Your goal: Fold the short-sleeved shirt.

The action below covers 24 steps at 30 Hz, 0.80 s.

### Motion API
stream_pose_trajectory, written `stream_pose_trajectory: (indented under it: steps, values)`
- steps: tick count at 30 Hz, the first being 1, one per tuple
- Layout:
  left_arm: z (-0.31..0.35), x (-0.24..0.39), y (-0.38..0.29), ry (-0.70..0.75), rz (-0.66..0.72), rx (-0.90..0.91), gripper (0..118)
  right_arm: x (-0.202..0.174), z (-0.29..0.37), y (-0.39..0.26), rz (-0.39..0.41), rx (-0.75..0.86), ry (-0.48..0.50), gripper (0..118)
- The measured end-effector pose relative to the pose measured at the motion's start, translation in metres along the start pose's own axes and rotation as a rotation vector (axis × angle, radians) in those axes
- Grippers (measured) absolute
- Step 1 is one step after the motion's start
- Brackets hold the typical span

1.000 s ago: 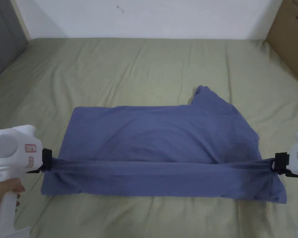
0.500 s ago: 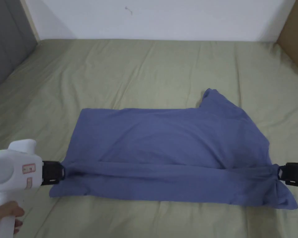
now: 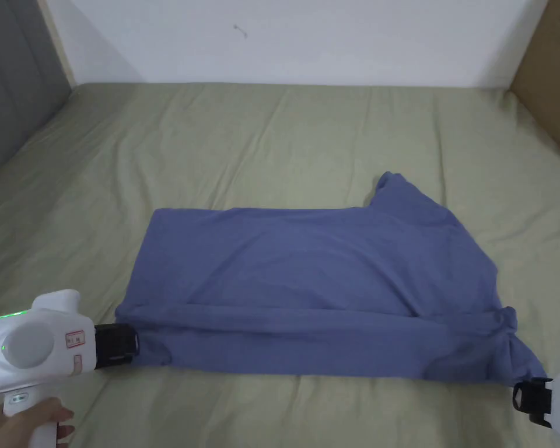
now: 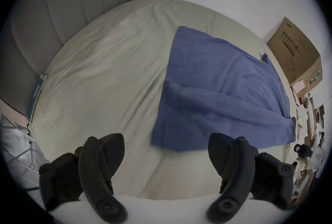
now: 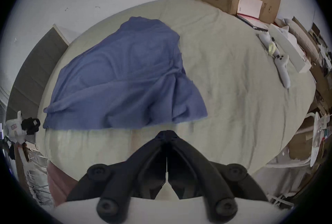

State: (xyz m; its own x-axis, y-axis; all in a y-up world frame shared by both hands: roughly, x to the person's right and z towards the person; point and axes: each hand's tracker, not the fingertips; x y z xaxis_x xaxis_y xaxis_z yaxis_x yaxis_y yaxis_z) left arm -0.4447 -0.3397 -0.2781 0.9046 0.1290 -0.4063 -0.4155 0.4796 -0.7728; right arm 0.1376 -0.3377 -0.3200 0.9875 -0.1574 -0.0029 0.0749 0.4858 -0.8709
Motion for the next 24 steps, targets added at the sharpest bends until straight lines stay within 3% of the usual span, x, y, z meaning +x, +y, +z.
stream_pose_trajectory:
  steps: [3,4,6,8,9,10,11,13,14,19,20,22,24]
  values:
    - [-0.034,0.008,0.004,0.041,-0.035,-0.084,97,-0.001,-0.004,-0.003,0.003,-0.013,-0.008,0]
    - [-0.043,0.010,0.003,0.036,-0.041,-0.133,80,-0.001,-0.005,-0.004,0.000,-0.018,-0.011,0]
    - [-0.050,0.019,-0.007,0.090,-0.069,-0.123,73,0.001,-0.008,-0.005,-0.014,-0.028,-0.011,0]
    - [-0.040,0.030,-0.005,0.086,-0.096,-0.082,52,0.003,-0.008,-0.004,-0.036,-0.030,-0.011,0]
    - [-0.034,0.032,-0.007,0.083,-0.135,-0.065,37,0.004,-0.008,-0.003,-0.045,-0.032,-0.013,4]
    - [-0.031,0.033,-0.006,0.071,-0.149,-0.066,19,0.005,-0.008,0.001,-0.051,-0.035,-0.008,21]
    - [-0.029,0.033,-0.003,0.023,-0.126,-0.067,11,0.005,-0.008,0.005,-0.054,-0.035,-0.002,38]
    - [-0.029,0.029,-0.002,-0.004,-0.064,-0.093,10,0.005,-0.008,0.015,-0.047,-0.023,0.004,70]
    - [-0.028,0.028,-0.001,0.011,-0.069,-0.087,10,0.005,-0.010,0.021,-0.041,-0.009,0.002,71]
    - [-0.023,0.026,-0.003,-0.005,-0.090,-0.076,9,0.013,-0.035,0.053,-0.072,0.023,0.005,71]
    - [-0.023,0.026,-0.002,-0.007,-0.094,-0.078,9,0.014,-0.045,0.056,-0.074,0.013,0.010,68]
    - [-0.024,0.024,-0.002,-0.009,-0.094,-0.082,9,0.013,-0.068,0.056,-0.037,-0.048,-0.009,50]
    - [-0.024,0.025,-0.001,-0.012,-0.096,-0.088,9,0.009,-0.080,0.051,-0.043,-0.077,-0.018,49]
